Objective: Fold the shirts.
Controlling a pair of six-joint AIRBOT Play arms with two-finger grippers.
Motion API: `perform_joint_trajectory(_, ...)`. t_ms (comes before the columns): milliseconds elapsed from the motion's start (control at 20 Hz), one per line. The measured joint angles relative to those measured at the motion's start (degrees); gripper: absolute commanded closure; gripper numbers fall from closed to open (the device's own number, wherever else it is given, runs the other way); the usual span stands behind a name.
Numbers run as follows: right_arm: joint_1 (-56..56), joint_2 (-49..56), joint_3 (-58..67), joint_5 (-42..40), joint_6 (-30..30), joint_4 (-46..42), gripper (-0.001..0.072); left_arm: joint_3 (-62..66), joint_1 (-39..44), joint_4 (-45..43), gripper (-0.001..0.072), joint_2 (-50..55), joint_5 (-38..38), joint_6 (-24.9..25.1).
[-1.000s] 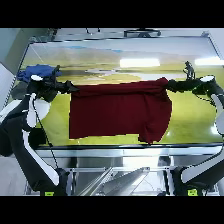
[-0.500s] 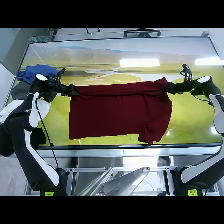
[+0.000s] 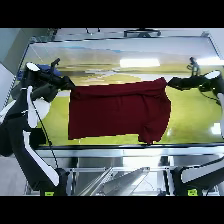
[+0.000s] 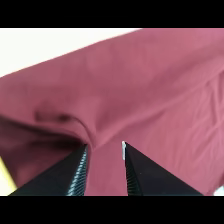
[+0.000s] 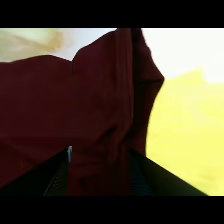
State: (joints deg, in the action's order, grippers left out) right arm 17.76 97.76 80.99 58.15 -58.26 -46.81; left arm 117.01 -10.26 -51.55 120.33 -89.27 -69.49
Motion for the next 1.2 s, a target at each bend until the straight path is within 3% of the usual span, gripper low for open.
perform_joint_trajectory(150, 2.99, -5.70, -2.21, 6.67, -4.79, -5.01, 0.0354, -6.08, -0.26, -7.48, 0.0460, -6.95, -2.51, -4.15)
perform_joint_trajectory(350, 8.81, -15.91, -14.14, 13.60, -8.68, -8.22, 0.0332, -25.29, -0.66, -13.94, 0.0460, -20.17, -0.63, -6.45)
perform_joint_trajectory(400, 10.45, -19.32, -18.49, 14.49, -9.81, -8.50, 0.0224, -31.19, -0.85, -15.74, 0.0460, -23.78, 0.72, -6.62)
perform_joint_trajectory(600, 13.90, -32.44, -35.80, 15.13, -14.25, -8.98, 0.0206, -52.22, -2.40, -19.91, 0.0460, -35.17, 6.34, -7.52)
perform_joint_trajectory(950, 12.50, -42.25, -54.71, 10.58, -13.70, -3.54, 0.0207, -72.04, -1.05, -19.28, 0.0457, -43.78, 19.80, -7.82)
perform_joint_trajectory(1050, 11.06, -42.77, -56.61, 10.14, -13.03, -2.95, 0.0207, -73.44, 0.44, -17.03, 0.0372, -43.65, 21.77, -6.58)
perform_joint_trajectory(1200, 8.57, -43.10, -57.94, 8.98, -12.44, -2.21, 0.0207, -74.27, 2.73, -12.35, 0.0373, -43.10, 23.87, -3.89)
